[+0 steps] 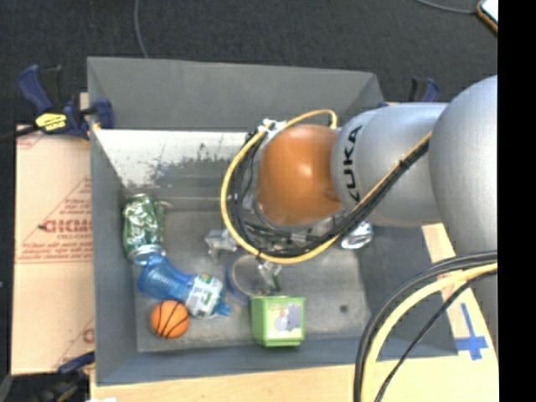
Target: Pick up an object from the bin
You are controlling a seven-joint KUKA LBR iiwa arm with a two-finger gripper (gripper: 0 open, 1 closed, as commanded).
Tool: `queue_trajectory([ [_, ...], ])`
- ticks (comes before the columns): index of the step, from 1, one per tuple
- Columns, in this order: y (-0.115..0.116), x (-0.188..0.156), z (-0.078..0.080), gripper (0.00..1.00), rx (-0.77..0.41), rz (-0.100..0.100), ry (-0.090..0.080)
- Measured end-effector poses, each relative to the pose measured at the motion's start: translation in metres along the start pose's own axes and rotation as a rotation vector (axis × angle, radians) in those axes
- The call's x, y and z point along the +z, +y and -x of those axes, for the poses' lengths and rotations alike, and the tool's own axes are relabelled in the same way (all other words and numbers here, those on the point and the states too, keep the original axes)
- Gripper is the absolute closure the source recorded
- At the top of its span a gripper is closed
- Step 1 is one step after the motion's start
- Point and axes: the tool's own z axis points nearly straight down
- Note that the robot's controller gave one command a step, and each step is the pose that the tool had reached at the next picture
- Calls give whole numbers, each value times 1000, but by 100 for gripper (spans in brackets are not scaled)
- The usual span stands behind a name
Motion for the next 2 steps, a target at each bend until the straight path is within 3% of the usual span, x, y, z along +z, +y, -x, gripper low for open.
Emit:
queue_trajectory([
  [1,5,2,1,0,-188,-4,-2],
  [2,-13,3,24,0,-5,-2,-6],
])
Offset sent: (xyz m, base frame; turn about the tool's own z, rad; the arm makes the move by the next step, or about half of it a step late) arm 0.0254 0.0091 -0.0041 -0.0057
